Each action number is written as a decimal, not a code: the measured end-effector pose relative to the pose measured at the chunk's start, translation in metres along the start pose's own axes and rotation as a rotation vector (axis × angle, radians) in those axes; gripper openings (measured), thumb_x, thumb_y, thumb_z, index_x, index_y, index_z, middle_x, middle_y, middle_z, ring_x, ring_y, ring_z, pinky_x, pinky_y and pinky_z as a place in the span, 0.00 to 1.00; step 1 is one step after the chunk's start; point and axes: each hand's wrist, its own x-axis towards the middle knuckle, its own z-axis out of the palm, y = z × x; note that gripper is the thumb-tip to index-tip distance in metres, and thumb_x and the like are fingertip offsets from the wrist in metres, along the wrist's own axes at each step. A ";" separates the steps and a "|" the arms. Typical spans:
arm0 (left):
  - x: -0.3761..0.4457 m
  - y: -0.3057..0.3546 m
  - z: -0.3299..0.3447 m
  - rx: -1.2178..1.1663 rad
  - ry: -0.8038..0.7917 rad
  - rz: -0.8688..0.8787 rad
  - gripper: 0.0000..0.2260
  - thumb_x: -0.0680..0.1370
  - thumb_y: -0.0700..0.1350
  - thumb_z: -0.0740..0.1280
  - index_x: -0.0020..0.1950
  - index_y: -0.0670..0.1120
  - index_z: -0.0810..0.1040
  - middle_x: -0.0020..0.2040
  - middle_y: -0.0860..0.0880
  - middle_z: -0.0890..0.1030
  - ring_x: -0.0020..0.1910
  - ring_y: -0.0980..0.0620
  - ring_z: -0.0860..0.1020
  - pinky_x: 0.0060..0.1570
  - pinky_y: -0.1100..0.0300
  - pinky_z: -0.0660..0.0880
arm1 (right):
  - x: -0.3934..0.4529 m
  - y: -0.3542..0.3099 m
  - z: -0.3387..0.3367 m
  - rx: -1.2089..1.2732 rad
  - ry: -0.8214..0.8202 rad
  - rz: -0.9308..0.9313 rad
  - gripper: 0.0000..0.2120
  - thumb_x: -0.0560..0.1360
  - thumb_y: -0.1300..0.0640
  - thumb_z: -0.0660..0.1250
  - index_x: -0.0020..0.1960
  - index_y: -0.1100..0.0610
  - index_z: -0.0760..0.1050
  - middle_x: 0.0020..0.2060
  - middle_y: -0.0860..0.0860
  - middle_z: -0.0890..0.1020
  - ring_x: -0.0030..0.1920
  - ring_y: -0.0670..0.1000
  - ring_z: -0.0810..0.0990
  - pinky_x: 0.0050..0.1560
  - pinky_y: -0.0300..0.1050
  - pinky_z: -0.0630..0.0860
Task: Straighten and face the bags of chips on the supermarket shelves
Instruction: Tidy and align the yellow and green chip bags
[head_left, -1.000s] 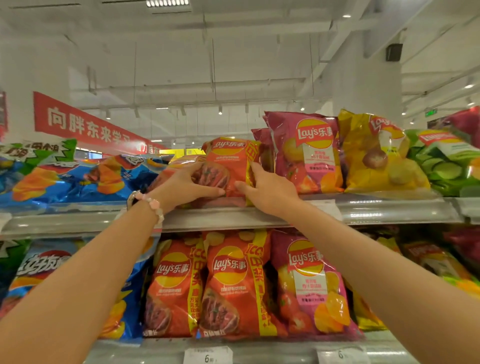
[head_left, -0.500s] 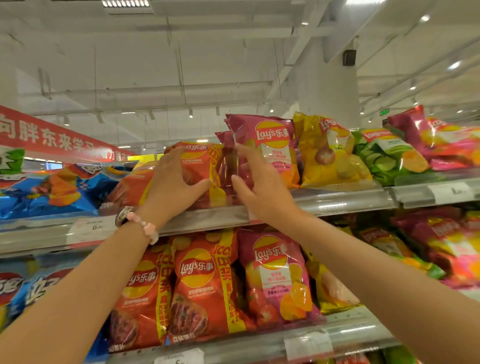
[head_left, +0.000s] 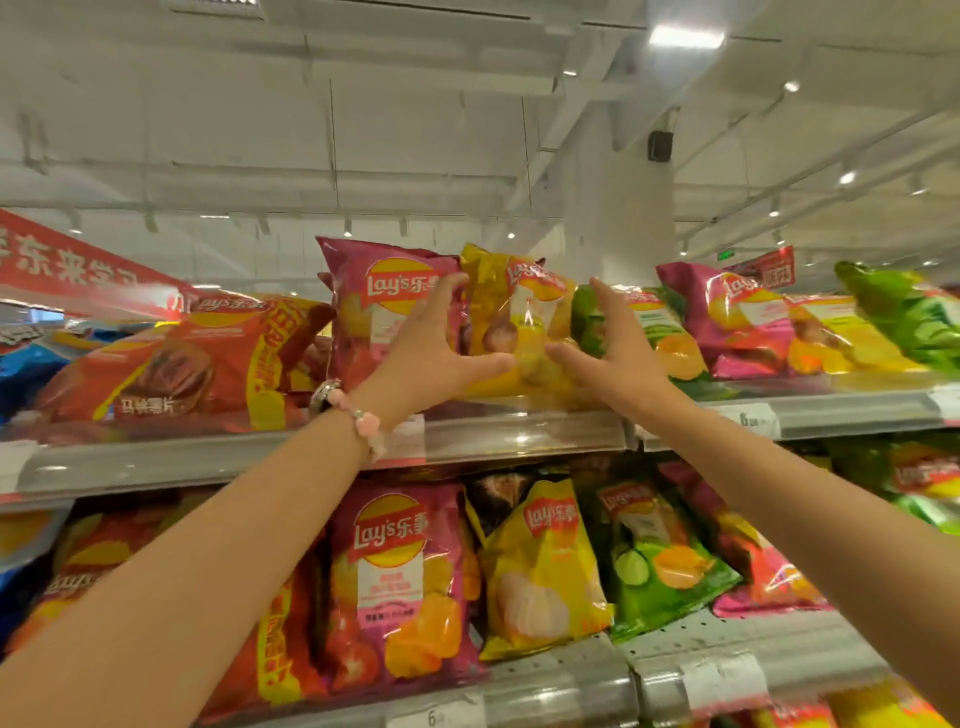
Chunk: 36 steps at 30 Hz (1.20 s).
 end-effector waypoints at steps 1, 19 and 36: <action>0.004 0.002 0.008 -0.025 -0.051 -0.047 0.44 0.65 0.57 0.78 0.74 0.57 0.58 0.63 0.57 0.70 0.63 0.51 0.71 0.56 0.64 0.72 | 0.001 0.006 -0.004 0.034 -0.049 0.000 0.35 0.72 0.52 0.72 0.74 0.48 0.57 0.60 0.33 0.67 0.58 0.30 0.67 0.54 0.20 0.62; 0.022 0.004 0.059 -0.177 0.126 -0.303 0.31 0.73 0.53 0.72 0.73 0.48 0.65 0.67 0.50 0.73 0.64 0.51 0.73 0.61 0.56 0.72 | 0.009 0.034 -0.003 -0.085 -0.218 0.004 0.33 0.78 0.45 0.63 0.76 0.49 0.50 0.66 0.50 0.74 0.61 0.54 0.77 0.57 0.56 0.77; 0.035 0.019 0.042 -0.289 0.264 -0.160 0.27 0.72 0.52 0.73 0.69 0.53 0.70 0.62 0.54 0.76 0.58 0.56 0.76 0.48 0.62 0.76 | 0.016 0.022 -0.013 0.299 -0.052 -0.035 0.27 0.78 0.54 0.65 0.75 0.48 0.60 0.63 0.49 0.74 0.60 0.52 0.76 0.56 0.55 0.79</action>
